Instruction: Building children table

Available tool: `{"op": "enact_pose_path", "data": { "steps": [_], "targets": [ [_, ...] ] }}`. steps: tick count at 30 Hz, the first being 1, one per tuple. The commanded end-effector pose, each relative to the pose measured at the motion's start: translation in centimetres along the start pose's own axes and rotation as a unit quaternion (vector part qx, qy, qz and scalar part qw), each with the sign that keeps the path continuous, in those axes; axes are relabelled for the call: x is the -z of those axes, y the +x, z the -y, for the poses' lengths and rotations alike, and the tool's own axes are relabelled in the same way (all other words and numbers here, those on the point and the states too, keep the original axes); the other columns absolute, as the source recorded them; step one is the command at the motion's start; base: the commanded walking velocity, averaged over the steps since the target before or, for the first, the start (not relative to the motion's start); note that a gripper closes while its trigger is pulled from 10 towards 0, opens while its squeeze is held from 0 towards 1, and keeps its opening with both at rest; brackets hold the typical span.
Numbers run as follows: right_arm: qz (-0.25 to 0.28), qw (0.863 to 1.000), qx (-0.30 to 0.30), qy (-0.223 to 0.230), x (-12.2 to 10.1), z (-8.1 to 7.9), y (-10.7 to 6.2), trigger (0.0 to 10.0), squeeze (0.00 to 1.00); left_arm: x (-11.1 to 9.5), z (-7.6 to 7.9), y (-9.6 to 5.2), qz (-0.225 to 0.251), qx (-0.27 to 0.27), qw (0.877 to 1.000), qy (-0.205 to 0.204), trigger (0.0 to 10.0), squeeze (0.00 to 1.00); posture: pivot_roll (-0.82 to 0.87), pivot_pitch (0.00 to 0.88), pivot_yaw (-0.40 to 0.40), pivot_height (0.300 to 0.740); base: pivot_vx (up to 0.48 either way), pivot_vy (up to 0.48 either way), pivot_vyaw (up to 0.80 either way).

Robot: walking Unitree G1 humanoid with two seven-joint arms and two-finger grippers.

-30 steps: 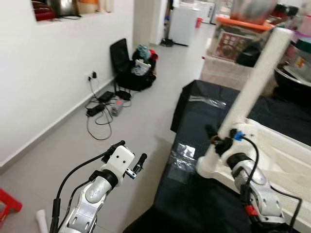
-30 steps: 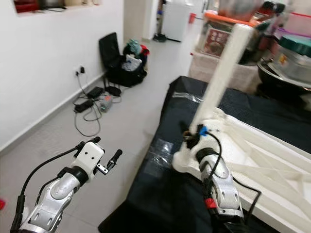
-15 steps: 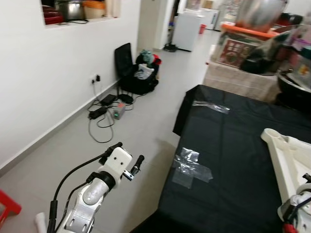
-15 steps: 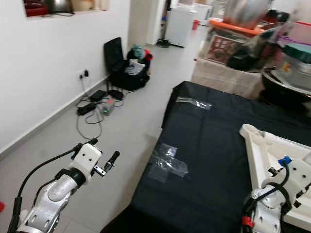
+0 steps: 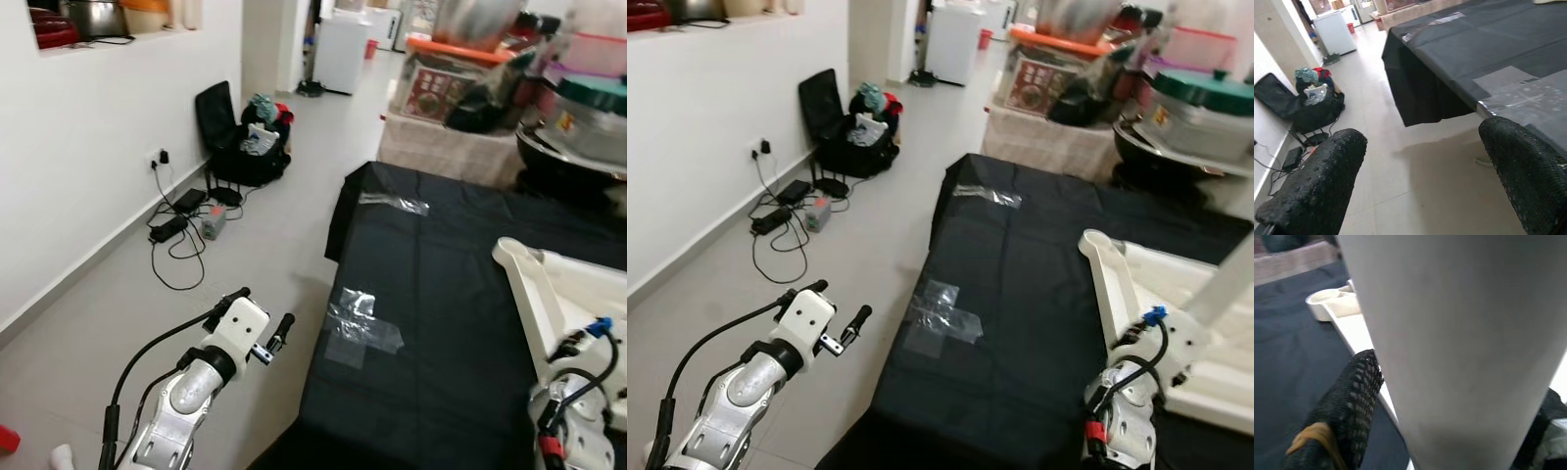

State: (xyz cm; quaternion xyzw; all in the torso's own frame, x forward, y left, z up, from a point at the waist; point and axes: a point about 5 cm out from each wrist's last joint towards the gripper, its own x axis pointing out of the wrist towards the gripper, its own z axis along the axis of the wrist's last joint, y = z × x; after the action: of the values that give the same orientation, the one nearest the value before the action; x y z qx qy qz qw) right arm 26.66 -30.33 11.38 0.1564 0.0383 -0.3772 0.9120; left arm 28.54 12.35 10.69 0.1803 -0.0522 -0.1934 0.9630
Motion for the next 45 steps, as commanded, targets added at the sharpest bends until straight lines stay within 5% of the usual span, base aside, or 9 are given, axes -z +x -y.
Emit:
{"op": "enact_pose_path", "data": {
  "steps": [1,4,5,9,23,27,35,39,45],
  "targets": [
    [0.000,0.989,-0.141,0.044,-1.0,-3.3,-0.6,10.0,1.00,-0.1,0.2,0.0,0.000,0.007,1.000,0.000,10.0,0.00,0.03,0.000,-0.118,0.740,0.000,0.000,0.00],
    [-0.005,0.964,-0.256,0.069,-1.7,-5.6,-1.7,10.0,0.78,-0.1,0.2,0.0,0.000,0.007,1.000,0.000,10.0,0.00,0.03,0.000,-0.118,0.740,0.000,0.000,0.00],
    [-0.004,0.935,-0.350,0.059,-2.2,-7.1,-3.0,10.0,0.00,-0.1,0.3,0.1,0.001,0.007,1.000,0.000,10.0,0.00,0.04,0.000,-0.125,0.740,0.000,0.000,0.00],
    [-0.009,0.854,-0.520,0.022,-2.6,-9.5,-5.5,10.0,0.00,-0.2,0.2,0.2,0.003,0.005,1.000,0.000,10.0,0.00,0.05,0.000,-0.132,0.740,0.000,0.000,0.00],
    [-0.005,0.826,-0.553,-0.109,-3.4,-10.6,-2.2,10.0,0.00,-0.2,-0.1,0.2,0.003,-0.008,1.000,0.004,10.0,0.00,0.09,0.000,-0.172,0.740,0.000,0.000,0.00],
    [-0.046,0.710,-0.688,-0.139,-3.3,-9.6,-5.4,10.0,0.00,-0.1,-0.3,-0.1,0.001,-0.015,1.000,0.004,10.0,0.00,0.09,0.000,-0.178,0.740,0.000,0.000,0.00],
    [-0.115,0.612,-0.752,-0.217,-0.9,-6.7,-7.9,10.0,0.00,0.0,-0.1,0.1,0.001,-0.008,1.000,0.003,10.0,0.00,0.07,0.000,-0.159,0.740,0.000,0.000,0.00],
    [-0.151,0.705,-0.603,-0.343,0.5,-4.7,-2.5,10.0,0.00,-0.1,0.2,0.3,0.002,-0.003,1.000,0.002,10.0,0.00,0.06,0.000,-0.153,0.740,0.000,0.000,0.00],
    [-0.160,0.718,-0.546,-0.400,-1.5,-3.1,-0.6,10.0,0.00,0.0,-0.1,0.3,0.000,-0.007,1.000,0.003,10.0,0.00,0.06,0.000,-0.156,0.740,0.000,0.000,0.00]
  ]
}}
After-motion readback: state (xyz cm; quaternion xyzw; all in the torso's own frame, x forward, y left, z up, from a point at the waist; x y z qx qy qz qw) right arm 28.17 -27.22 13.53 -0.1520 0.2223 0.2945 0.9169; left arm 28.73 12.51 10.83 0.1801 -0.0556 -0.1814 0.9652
